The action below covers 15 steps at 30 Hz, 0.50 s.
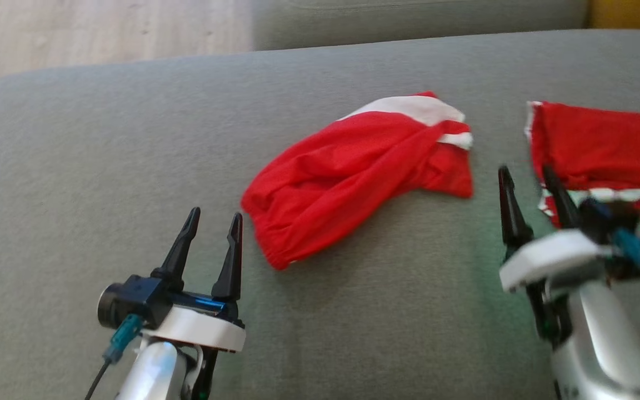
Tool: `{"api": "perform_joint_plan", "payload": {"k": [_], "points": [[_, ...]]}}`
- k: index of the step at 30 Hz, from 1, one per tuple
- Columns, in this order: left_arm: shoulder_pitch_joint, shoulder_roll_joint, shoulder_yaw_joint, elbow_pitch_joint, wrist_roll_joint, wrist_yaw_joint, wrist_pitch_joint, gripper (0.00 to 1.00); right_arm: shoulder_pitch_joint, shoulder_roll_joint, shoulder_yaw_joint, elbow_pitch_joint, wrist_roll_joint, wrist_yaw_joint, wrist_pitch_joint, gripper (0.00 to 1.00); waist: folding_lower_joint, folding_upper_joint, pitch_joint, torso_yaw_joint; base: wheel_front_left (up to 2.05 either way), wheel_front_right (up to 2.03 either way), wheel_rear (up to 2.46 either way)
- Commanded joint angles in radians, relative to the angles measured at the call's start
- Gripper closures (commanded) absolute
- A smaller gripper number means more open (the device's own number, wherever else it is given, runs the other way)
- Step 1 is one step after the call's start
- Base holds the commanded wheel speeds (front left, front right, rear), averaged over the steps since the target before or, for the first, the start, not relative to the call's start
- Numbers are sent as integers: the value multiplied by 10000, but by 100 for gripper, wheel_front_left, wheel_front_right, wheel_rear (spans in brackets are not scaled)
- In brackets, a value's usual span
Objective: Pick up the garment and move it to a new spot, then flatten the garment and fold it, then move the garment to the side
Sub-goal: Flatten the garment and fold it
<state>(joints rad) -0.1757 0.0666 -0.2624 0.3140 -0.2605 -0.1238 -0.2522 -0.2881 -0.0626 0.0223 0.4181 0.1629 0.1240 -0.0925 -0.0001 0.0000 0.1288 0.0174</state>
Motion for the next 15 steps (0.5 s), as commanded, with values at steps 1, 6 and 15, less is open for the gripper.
{"api": "perform_joint_plan", "payload": {"k": [1,6,15], "points": [[-175,107,344,-399,113,-39,-95,0,82,118,333,-623,252,67,-210,0,1,0,-36,-285,0,0,0],[-205,106,403,-574,155,-45,-95,0,1212,121,412,-1441,938,67,-539,0,1,0,-57,-624,0,0,0],[-434,92,133,-882,356,-57,-95,0,1336,122,497,-1898,1042,67,-515,0,1,0,113,-877,0,0,0]]}}
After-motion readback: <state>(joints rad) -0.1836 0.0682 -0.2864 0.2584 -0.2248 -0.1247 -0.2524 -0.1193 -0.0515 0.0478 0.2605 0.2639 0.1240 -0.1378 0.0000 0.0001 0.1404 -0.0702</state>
